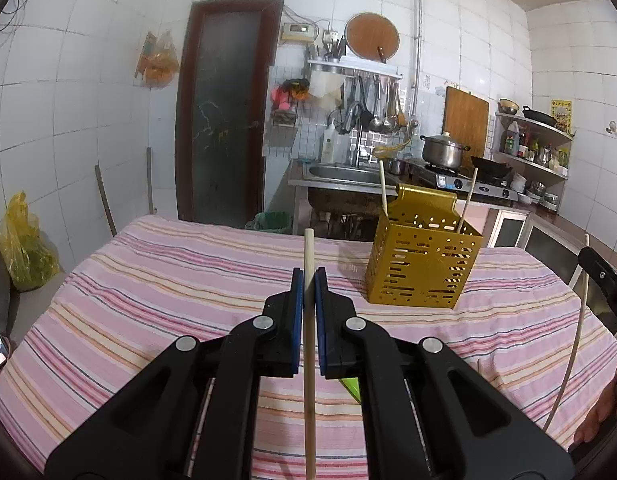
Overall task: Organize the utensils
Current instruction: 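Lift both held chopsticks and carry them toward the yellow holder, then lower both chopsticks into the yellow holder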
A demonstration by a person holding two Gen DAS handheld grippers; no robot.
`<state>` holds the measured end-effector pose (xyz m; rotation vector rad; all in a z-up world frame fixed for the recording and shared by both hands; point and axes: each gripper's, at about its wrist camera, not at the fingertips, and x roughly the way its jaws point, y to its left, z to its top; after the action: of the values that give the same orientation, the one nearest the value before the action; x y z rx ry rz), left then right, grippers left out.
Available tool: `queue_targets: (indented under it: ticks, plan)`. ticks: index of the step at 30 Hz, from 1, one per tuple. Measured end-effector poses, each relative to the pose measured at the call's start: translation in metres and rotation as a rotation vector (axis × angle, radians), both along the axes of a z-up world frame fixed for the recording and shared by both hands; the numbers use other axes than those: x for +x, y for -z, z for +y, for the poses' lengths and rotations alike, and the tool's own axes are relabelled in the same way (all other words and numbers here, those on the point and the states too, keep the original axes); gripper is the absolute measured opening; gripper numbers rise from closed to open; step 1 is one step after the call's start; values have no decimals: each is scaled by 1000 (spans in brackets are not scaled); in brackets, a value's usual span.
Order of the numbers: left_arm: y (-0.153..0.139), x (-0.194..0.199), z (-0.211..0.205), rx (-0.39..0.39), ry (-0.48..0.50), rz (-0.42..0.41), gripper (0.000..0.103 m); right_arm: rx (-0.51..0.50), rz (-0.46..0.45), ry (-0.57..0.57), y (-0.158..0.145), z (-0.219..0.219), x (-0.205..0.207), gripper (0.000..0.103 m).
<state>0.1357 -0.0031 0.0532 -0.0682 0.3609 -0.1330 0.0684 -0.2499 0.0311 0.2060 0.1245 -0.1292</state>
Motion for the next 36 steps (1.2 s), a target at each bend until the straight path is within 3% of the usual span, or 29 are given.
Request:
queue_targets:
  ticks: [28,36]
  plan:
    - [-17,-23,-8,57,-7,-111,4,-60,-20,27,-3,15,-5,6]
    - [-45,-15,-15,77,15,-122,4,-57,4,-13,-26,12,5,6]
